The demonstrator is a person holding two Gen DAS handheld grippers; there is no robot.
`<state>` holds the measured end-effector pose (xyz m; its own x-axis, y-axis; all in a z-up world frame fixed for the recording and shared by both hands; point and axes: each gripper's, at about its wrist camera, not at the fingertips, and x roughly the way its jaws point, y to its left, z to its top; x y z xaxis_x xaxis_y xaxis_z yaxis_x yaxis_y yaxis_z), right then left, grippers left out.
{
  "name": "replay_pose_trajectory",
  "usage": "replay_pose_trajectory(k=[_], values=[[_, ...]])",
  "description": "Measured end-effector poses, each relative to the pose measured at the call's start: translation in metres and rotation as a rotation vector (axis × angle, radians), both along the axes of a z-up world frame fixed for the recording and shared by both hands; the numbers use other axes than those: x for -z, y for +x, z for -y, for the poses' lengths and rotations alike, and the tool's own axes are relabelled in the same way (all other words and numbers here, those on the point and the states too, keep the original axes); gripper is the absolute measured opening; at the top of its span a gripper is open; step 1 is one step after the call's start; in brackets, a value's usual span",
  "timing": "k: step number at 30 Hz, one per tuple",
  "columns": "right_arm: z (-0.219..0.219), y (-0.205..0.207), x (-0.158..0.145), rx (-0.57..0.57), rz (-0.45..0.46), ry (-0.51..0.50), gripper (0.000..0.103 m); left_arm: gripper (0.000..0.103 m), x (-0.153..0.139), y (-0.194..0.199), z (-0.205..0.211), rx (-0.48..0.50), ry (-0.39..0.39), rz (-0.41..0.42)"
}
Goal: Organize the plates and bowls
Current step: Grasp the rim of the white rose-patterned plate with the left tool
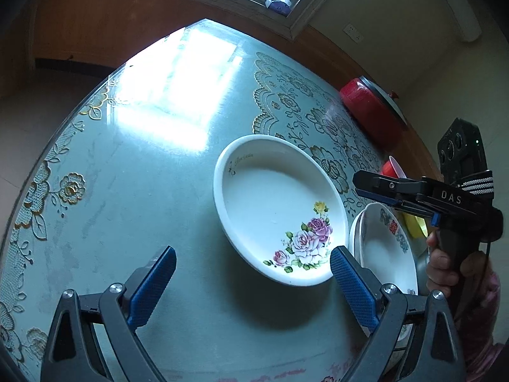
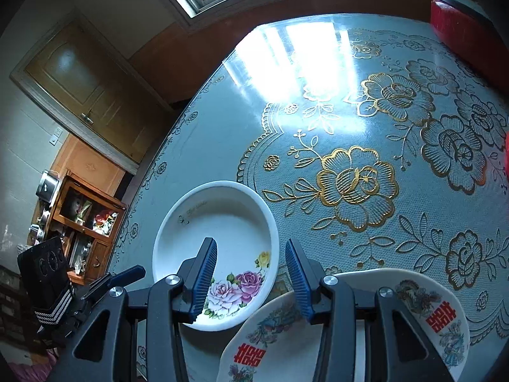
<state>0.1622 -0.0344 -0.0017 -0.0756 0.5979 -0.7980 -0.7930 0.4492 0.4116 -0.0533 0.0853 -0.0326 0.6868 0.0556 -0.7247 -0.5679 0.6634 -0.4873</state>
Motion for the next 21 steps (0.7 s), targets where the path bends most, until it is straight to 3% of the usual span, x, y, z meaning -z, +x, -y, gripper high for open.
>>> replay_pose_trajectory(k=[10,13,14,17,21], values=[[-0.03,0.004,0.02,-0.051,-0.034,-0.062,0.046,0.066,0.009,0.007,-0.014,0.006,-0.034,-0.014],[-0.04,-0.004,0.025,-0.097,0.004,-0.089,0.044,0.057,0.011,0.011,-0.013,0.021,-0.026,-0.014],[-0.041,-0.006,0.026,-0.106,0.022,-0.098,0.043,0.056,0.011,0.013,-0.012,0.028,-0.029,-0.007],[-0.046,-0.01,0.033,-0.132,0.051,-0.121,0.022,0.056,0.012,0.019,-0.005,0.041,-0.007,0.001],[-0.051,-0.014,0.042,-0.18,0.078,-0.15,0.02,0.056,0.012,0.025,0.0,0.019,0.07,-0.022]])
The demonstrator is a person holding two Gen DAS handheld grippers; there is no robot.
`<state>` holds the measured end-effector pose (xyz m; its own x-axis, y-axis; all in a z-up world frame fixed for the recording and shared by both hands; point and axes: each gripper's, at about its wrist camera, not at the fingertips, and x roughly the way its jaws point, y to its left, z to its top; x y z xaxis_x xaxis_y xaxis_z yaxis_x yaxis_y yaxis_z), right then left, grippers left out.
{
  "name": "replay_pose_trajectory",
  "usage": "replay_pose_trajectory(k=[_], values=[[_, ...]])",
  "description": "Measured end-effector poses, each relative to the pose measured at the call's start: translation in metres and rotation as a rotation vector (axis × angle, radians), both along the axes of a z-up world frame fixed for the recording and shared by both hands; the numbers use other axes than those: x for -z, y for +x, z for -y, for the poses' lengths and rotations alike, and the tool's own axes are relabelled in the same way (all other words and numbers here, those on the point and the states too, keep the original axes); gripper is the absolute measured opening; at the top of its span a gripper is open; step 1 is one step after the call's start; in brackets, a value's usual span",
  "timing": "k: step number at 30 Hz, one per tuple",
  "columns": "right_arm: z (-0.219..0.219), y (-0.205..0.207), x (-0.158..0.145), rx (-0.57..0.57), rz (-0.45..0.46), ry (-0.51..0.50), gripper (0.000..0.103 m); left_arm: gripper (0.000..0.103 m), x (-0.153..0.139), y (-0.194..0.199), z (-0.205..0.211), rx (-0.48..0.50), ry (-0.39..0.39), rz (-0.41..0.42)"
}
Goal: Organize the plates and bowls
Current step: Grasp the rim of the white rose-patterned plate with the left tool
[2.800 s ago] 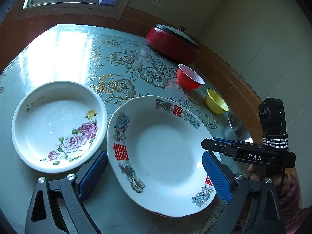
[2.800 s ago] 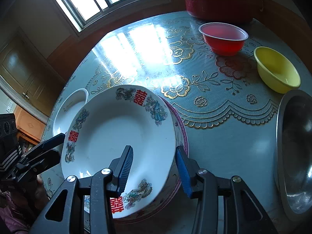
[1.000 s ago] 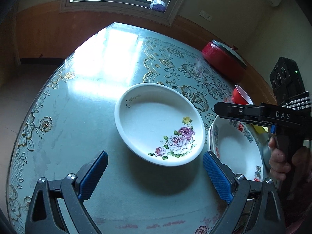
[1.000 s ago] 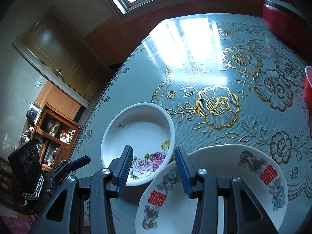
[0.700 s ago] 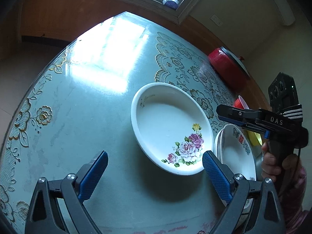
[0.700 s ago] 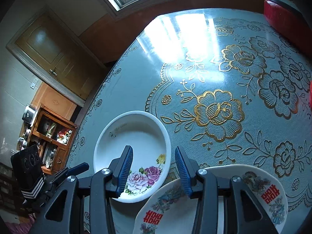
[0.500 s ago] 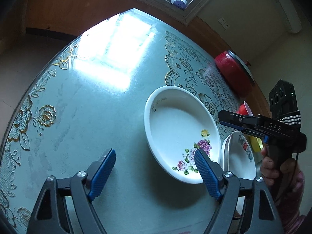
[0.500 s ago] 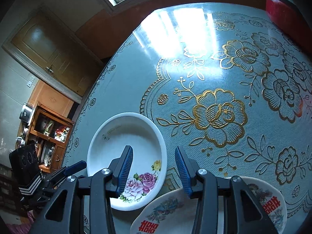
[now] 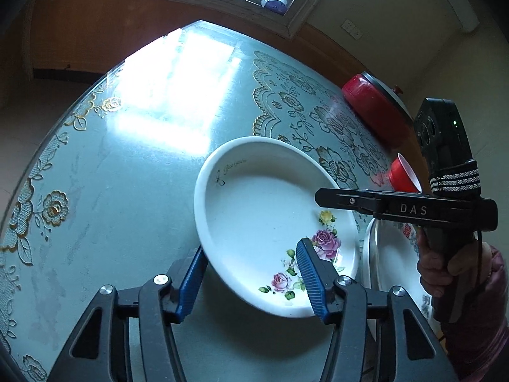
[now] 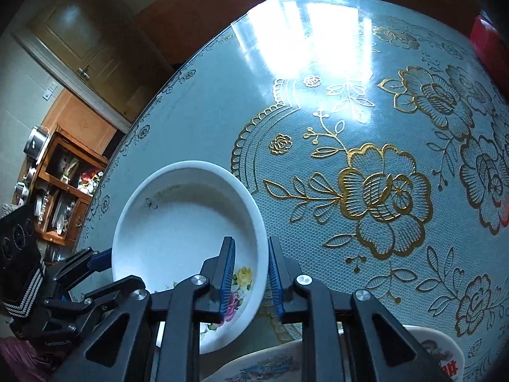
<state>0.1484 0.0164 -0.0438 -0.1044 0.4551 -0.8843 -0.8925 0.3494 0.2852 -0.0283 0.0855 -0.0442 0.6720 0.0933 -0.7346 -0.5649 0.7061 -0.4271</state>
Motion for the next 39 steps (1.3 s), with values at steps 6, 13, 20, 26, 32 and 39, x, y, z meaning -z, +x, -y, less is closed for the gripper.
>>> replay_pose_trajectory(k=[6,13,20,26,32,39], values=[[-0.003,0.003,-0.007,-0.031,0.009,0.005,0.02,0.019,0.003,0.0,-0.015,-0.075,0.063,-0.066],[-0.002,0.006,-0.012,-0.032,-0.038,0.025,0.024,0.025,0.005,-0.007,-0.014,-0.086,0.038,-0.046],[-0.003,-0.005,-0.013,-0.022,-0.033,0.03,0.024,0.03,0.004,-0.008,-0.009,-0.092,0.017,-0.019],[0.005,-0.004,-0.013,-0.014,-0.125,0.077,0.024,0.03,0.003,-0.023,-0.015,-0.125,-0.045,0.036],[0.001,-0.016,-0.006,-0.035,-0.127,0.067,0.028,0.028,0.007,-0.029,-0.018,-0.148,-0.056,0.028],[-0.006,-0.021,0.002,-0.057,-0.104,0.046,0.028,0.031,0.006,-0.023,-0.009,-0.154,0.032,-0.014]])
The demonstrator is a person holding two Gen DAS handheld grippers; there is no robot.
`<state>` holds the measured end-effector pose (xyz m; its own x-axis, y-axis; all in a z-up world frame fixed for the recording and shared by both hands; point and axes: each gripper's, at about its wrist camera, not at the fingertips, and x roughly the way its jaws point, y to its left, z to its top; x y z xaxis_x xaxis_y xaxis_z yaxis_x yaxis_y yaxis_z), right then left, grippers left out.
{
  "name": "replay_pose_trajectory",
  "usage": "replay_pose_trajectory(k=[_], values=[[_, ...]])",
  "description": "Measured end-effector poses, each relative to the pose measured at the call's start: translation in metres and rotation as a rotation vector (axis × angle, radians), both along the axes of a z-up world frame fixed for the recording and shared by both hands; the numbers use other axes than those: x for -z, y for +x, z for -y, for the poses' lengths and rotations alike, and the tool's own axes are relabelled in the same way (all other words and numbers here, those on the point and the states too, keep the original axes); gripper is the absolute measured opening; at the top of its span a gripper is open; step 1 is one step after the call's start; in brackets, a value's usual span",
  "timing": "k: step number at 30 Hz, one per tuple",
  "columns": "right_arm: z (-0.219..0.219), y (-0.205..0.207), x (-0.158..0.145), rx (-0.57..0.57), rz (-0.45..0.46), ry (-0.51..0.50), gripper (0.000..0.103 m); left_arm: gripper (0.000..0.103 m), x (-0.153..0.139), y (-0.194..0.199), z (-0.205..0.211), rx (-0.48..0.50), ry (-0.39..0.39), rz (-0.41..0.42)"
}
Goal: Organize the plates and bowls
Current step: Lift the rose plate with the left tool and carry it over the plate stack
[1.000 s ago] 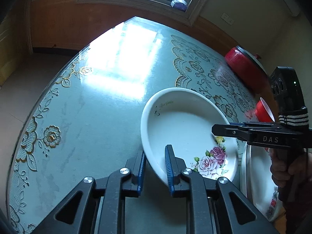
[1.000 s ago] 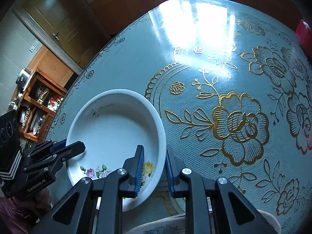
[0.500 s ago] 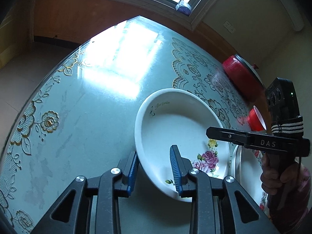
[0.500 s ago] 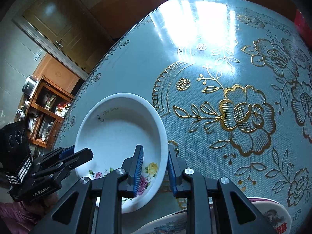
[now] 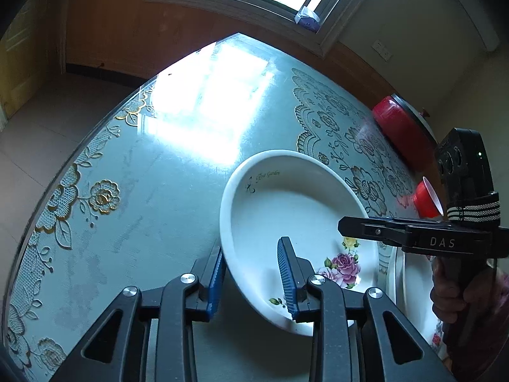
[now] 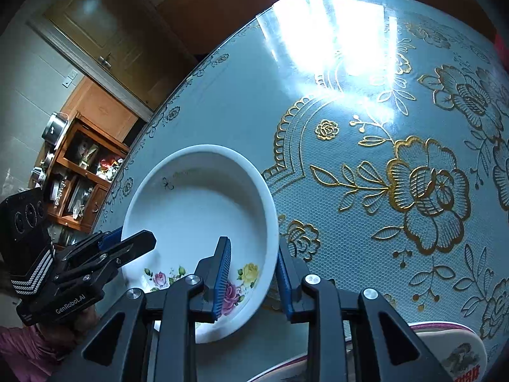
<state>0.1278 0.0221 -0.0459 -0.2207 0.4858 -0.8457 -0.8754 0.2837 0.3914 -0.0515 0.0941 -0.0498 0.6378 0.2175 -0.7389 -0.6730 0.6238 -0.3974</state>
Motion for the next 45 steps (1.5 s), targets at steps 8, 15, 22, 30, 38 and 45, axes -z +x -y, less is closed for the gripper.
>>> replay_pose_trajectory(k=[8,15,22,30,38,45], values=[[0.012,-0.003,-0.01,0.011,-0.072,0.046,0.04,0.031,0.001,-0.004,-0.007,-0.014,-0.084,0.047],[0.029,-0.007,-0.018,0.035,-0.09,0.085,0.04,0.031,-0.007,-0.007,-0.003,0.003,-0.086,0.08],[0.042,-0.011,-0.024,0.062,-0.093,0.102,0.04,0.031,-0.015,-0.003,0.004,0.021,-0.049,0.064],[0.056,-0.012,-0.036,0.09,-0.089,0.141,0.04,0.031,-0.018,-0.002,0.005,0.04,-0.044,0.08],[0.077,-0.009,-0.042,0.138,-0.108,0.17,0.04,0.031,-0.027,0.002,0.012,0.081,-0.029,0.099],[0.095,-0.005,-0.042,0.188,-0.127,0.196,0.04,0.031,-0.036,0.008,0.022,0.13,-0.005,0.107]])
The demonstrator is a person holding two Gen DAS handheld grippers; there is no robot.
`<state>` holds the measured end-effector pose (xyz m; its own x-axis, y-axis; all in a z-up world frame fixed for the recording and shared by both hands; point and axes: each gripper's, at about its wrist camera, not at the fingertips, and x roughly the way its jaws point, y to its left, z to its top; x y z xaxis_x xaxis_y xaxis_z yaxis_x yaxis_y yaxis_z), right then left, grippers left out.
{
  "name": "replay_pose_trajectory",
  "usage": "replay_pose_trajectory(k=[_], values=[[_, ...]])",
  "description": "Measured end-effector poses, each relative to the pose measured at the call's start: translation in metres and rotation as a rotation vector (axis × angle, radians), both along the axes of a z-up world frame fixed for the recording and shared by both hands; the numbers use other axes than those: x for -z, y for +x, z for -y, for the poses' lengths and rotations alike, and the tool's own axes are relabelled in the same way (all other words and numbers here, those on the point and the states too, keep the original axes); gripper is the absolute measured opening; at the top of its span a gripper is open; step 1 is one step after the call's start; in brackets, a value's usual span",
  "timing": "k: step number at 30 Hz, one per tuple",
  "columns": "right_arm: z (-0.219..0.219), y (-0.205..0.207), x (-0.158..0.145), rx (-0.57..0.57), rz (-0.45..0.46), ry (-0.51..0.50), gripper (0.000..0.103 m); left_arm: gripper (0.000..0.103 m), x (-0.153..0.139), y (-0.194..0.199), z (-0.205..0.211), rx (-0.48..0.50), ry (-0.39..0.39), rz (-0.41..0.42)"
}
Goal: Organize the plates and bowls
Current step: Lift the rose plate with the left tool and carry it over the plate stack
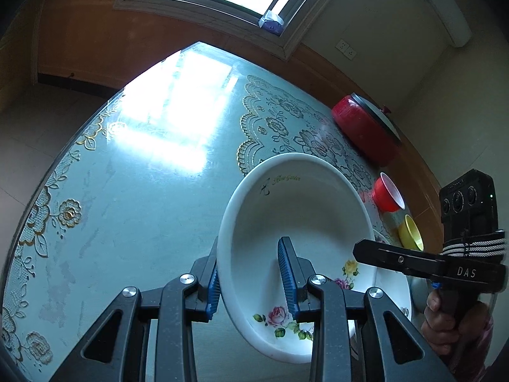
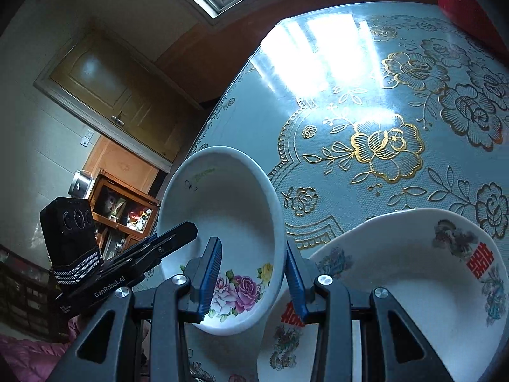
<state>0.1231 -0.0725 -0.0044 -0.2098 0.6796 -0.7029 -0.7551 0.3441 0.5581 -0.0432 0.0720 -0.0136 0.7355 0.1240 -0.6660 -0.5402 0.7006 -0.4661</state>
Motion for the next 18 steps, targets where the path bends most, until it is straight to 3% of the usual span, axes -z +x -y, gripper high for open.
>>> replay_pose_trajectory(k=[18], values=[[0.097,0.011,0.003,0.248,-0.04,0.036,0.04,0.031,-0.013,0.052,0.059,0.248,0.038,-0.007]])
